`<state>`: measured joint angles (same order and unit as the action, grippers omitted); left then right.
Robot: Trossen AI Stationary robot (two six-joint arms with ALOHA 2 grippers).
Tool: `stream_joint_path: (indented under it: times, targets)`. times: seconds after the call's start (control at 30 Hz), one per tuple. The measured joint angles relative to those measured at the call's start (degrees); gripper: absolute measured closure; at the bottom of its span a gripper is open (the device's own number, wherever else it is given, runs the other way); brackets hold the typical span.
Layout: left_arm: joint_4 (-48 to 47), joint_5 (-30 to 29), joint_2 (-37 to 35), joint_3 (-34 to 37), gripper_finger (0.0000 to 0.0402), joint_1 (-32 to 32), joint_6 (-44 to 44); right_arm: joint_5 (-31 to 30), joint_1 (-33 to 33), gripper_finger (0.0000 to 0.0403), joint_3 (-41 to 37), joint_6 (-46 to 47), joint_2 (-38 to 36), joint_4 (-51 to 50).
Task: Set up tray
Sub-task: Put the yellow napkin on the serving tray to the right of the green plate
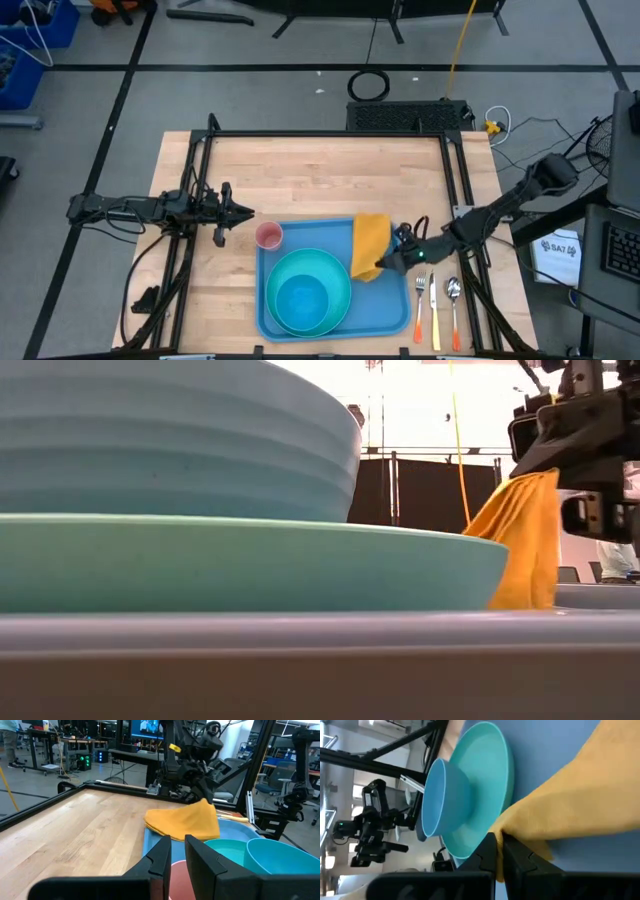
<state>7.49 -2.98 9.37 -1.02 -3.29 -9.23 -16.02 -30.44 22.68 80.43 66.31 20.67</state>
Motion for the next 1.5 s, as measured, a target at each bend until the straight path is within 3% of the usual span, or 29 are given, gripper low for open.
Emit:
stream_joint_path:
  times: [0.37,0.53,0.7,1.03,1.3,1.5]
  targets:
    - [0.0,0.0,0.0,0.0,0.0344,0.0,0.0,-9.7,-7.6,0.0403,8.7,-3.5,2.9,3.1]
    - [0.0,0.0,0.0,0.0,0.0344,0.0,0.0,-12.6,-10.8,0.0403,8.9,0.1,2.9,-2.5]
    - [0.0,0.0,0.0,0.0,0.0344,0.0,0.0,-12.5,-13.6,0.0403,8.8,9.0,3.6,-11.3]
    - [0.0,0.0,0.0,0.0,0.0344,0.0,0.0,-5.6,-15.1,0.0403,8.8,18.2,9.1,-11.8]
    - [0.0,0.0,0.0,0.0,0.0344,0.0,0.0,-0.3,-15.1,0.0401,8.8,19.0,10.5,-11.9]
    - [0.0,0.0,0.0,0.0,0.0344,0.0,0.0,-0.1,-15.1,0.0355,8.8,18.2,10.5,-9.5]
